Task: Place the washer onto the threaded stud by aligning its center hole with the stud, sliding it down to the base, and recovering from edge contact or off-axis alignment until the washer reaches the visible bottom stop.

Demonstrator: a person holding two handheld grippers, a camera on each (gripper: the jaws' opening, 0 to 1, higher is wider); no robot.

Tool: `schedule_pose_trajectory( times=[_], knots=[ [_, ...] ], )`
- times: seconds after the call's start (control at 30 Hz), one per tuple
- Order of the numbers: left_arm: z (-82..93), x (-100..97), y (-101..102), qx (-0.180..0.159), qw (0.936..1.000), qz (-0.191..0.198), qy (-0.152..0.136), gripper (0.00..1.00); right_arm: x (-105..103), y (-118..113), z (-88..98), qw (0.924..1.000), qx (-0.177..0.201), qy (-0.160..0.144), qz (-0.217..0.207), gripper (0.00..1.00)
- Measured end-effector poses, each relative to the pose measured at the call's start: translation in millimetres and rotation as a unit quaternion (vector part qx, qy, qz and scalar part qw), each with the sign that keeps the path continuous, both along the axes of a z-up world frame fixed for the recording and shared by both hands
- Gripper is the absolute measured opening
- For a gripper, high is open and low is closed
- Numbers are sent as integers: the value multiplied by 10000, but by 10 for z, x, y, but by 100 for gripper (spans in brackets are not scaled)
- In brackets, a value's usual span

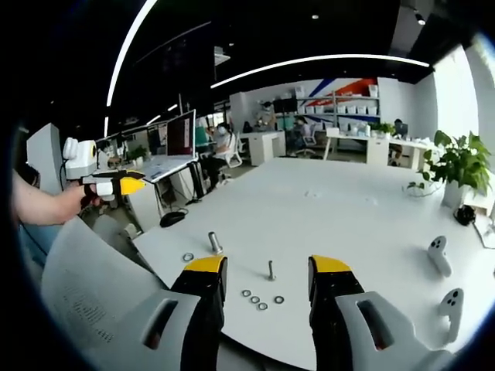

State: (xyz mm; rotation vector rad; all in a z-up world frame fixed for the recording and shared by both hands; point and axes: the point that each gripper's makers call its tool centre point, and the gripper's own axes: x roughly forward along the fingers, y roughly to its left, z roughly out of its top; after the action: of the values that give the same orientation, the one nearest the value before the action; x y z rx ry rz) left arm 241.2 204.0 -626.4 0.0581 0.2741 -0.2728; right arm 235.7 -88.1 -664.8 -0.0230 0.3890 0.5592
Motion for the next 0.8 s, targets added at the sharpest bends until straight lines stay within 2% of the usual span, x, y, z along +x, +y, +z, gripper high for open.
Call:
schedule_pose_trajectory(
  times=[0.17, 0.33, 0.8],
  knots=[
    [-21, 0, 0, 62, 10000, 4, 40, 50, -5, 10, 61, 9998, 192, -76, -5, 45],
    [-65, 8, -20, 171, 9998, -37, 119, 51, 2, -1, 64, 9997, 225, -85, -38, 45],
    [-128, 11, -36, 173, 9994, -118, 265, 51, 3, 9, 22, 9999, 128, -16, -11, 47]
  ],
)
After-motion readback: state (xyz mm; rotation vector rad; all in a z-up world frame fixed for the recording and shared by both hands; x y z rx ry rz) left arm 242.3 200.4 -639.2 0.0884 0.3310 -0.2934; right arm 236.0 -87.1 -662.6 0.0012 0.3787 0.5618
